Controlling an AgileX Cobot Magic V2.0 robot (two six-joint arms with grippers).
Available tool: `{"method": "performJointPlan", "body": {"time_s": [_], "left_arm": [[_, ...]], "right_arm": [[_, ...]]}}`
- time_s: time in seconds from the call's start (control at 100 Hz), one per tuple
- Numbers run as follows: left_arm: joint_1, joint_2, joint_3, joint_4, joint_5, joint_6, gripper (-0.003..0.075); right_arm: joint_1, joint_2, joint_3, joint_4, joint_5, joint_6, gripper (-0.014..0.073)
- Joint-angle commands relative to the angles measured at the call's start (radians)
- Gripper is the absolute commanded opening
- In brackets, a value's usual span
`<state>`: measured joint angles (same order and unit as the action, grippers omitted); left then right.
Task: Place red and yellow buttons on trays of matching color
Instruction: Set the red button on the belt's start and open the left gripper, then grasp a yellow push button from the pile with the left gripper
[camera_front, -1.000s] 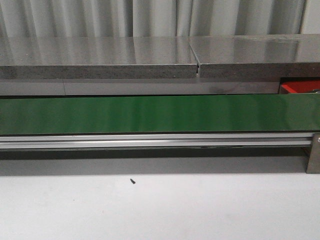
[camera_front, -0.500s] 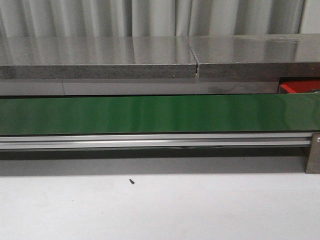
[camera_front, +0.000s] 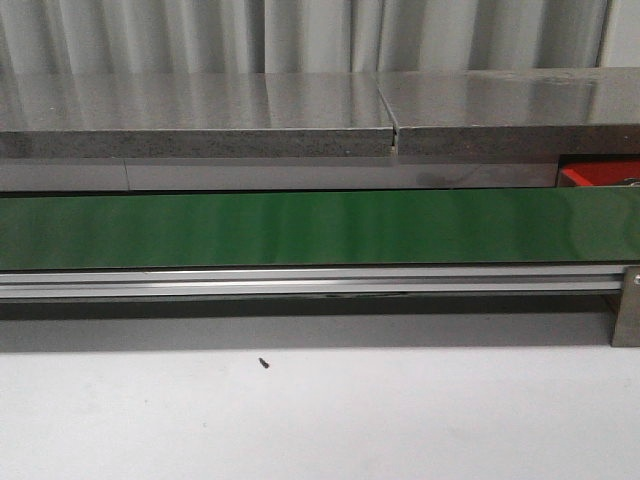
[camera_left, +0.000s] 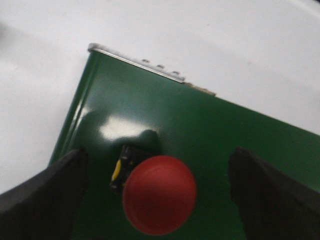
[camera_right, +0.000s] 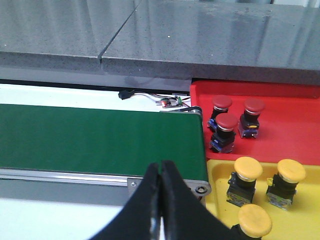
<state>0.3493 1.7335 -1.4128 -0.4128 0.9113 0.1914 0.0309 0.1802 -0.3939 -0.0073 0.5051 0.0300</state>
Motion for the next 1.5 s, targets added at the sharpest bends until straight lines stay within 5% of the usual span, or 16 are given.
{"method": "performJointPlan", "body": {"time_s": [0.0,0.79,1.49], "left_arm": [[-0.005,-0.070,-0.056,-0.082,-0.031,0.021,0.0568],[0.219,0.092,-0.146,-0.005,-0.061,-0.060,0.0567],[0.235,0.369,-0.378,-0.024,-0.143,-0.062,0.0566]], "right_arm": [[-0.002,0.009,-0.025,-0.004,-0.072,-0.012,-0.0115],[-0.002,0.009,-0.025,-0.004,-0.072,-0.012,-0.0115],[-0.002,0.009,-0.025,-0.004,-0.072,-0.012,-0.0115]]}}
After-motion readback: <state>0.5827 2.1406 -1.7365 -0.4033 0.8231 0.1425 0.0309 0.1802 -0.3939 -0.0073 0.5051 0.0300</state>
